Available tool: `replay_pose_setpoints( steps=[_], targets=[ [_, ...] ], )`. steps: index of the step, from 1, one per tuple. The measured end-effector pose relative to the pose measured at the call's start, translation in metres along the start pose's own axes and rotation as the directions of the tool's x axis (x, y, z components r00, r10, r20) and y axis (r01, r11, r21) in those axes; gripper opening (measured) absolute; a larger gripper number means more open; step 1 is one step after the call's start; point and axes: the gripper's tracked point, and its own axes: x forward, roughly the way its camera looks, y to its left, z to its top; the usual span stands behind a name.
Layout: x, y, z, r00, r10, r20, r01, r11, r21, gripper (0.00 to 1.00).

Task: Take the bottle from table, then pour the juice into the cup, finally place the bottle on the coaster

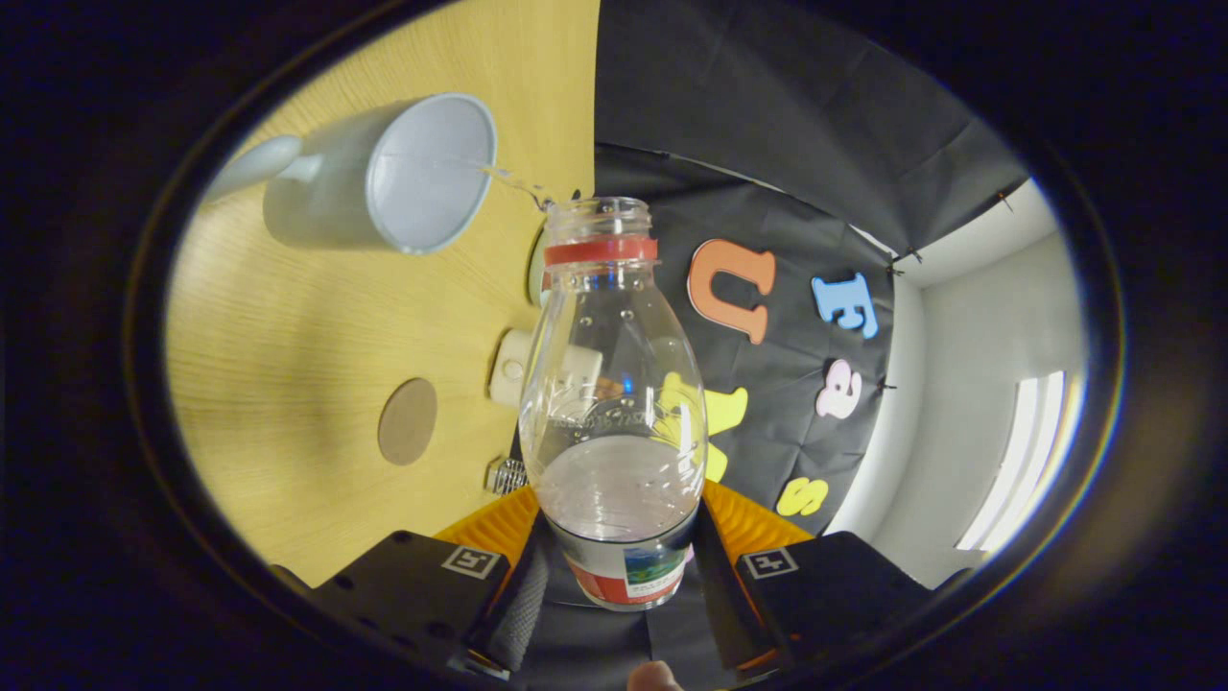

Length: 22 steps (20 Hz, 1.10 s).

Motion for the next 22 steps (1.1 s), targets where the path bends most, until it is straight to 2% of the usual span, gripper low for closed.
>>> replay_pose_setpoints(
  steps=[22],
  targets=[
    [-0.006,-0.016,0.003,1.0,-0.022,0.01,0.023,0.997,-0.074,0.77]
  ],
)
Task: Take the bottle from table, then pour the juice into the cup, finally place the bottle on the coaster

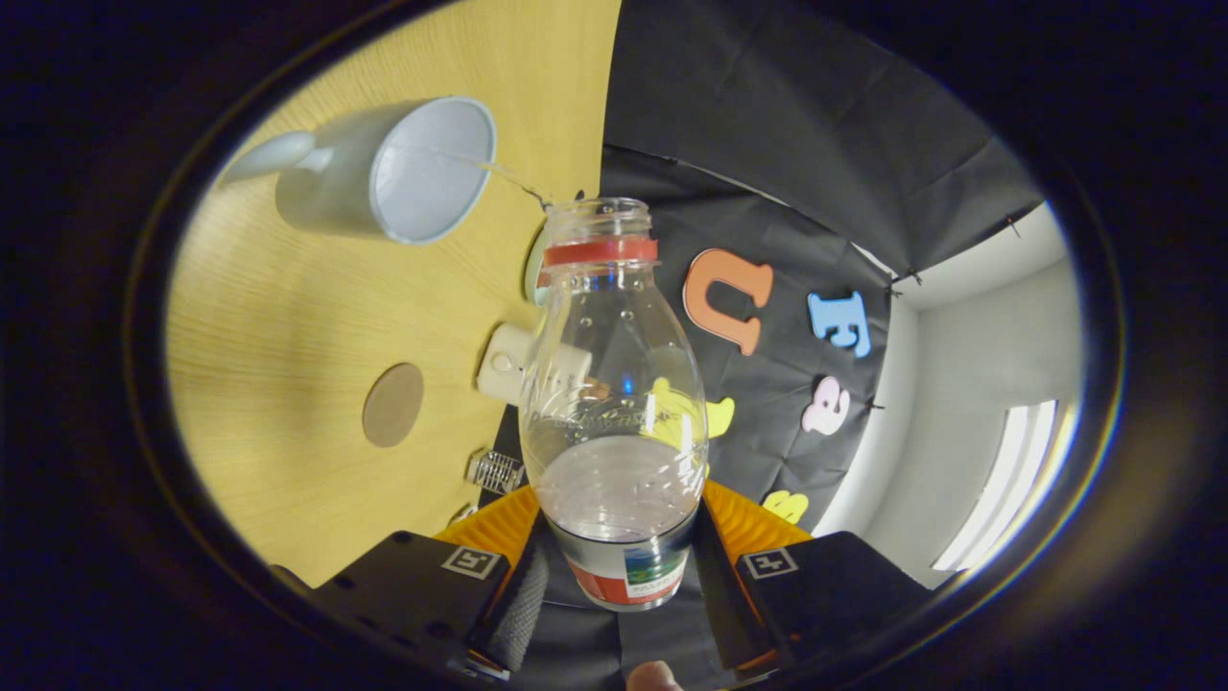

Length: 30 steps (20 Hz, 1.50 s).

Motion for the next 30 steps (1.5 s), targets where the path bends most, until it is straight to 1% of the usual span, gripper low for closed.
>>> replay_pose_setpoints(
  steps=[18,24,30],
  targets=[
    [0.003,-0.011,0.004,1.0,-0.024,0.014,0.024,0.998,-0.052,0.76],
    [0.004,-0.01,0.009,1.0,-0.017,0.023,0.018,0.998,-0.067,0.77],
    [0.008,-0.002,0.01,1.0,0.005,0.016,-0.005,1.0,-0.009,0.77]
  ],
)
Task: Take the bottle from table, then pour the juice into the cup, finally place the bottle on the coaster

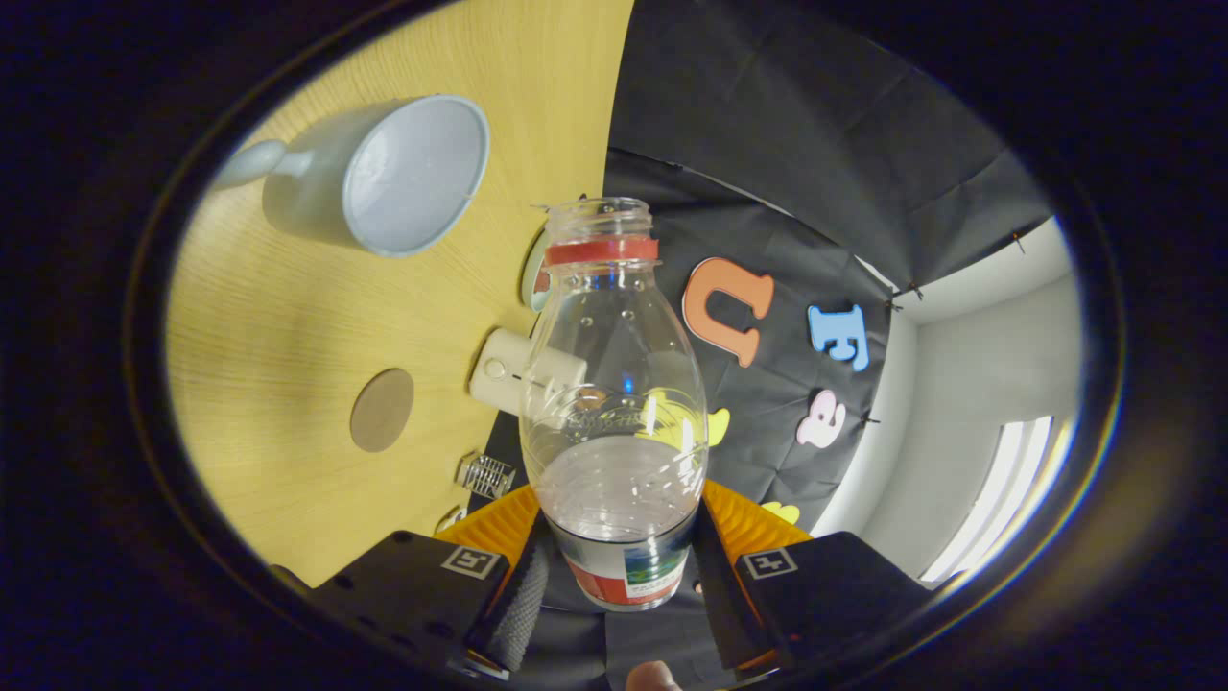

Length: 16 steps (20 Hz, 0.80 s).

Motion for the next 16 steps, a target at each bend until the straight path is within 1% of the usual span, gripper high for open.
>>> replay_pose_setpoints(
  steps=[2,5,7,9,11,12,14,16],
  targets=[
    [0.002,0.016,0.0,0.999,0.048,-0.012,-0.047,0.996,0.075,0.77],
    [0.002,0.03,0.001,0.994,0.107,-0.023,-0.1,0.975,0.196,0.77],
    [0.002,0.04,0.0,0.988,0.15,-0.024,-0.137,0.948,0.286,0.77],
    [-0.001,0.041,0.0,0.984,0.178,-0.018,-0.158,0.912,0.379,0.77],
    [-0.003,0.036,0.001,0.982,0.188,-0.005,-0.164,0.866,0.472,0.77],
    [-0.004,0.032,0.001,0.982,0.19,0.004,-0.164,0.837,0.522,0.77],
    [-0.007,0.025,0.001,0.979,0.203,0.032,-0.177,0.755,0.632,0.77],
    [-0.011,0.021,0.003,0.973,0.22,0.065,-0.196,0.652,0.732,0.77]
  ],
)
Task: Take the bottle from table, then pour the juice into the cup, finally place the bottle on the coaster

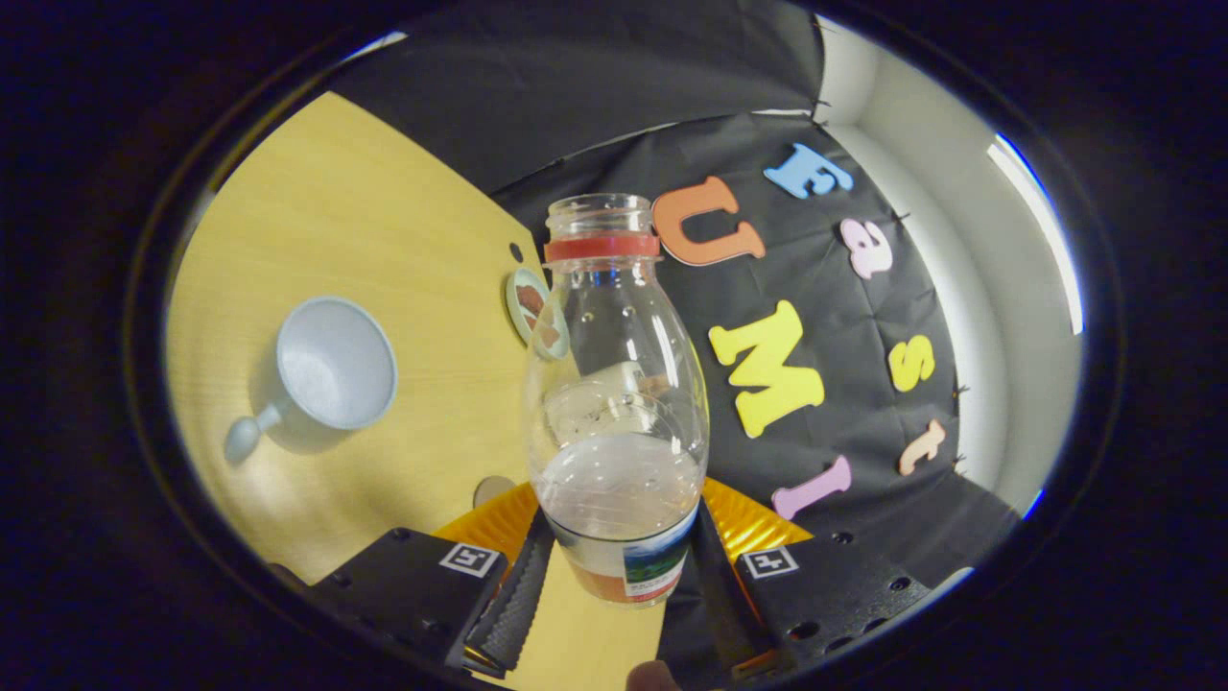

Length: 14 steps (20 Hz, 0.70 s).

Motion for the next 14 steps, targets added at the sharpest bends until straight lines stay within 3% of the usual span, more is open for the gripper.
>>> replay_pose_setpoints(
  steps=[3,5,10,14],
  targets=[
    [-0.006,-0.002,0.001,0.999,0.052,0.017,-0.054,0.98,0.19,0.77],
    [-0.011,-0.004,0.0,0.996,0.086,0.032,-0.092,0.945,0.313,0.77],
    [-0.02,-0.03,0.006,0.986,0.125,0.109,-0.166,0.776,0.608,0.77],
    [-0.015,-0.075,0.004,0.987,0.054,0.149,-0.147,0.667,0.73,0.77]
  ],
)
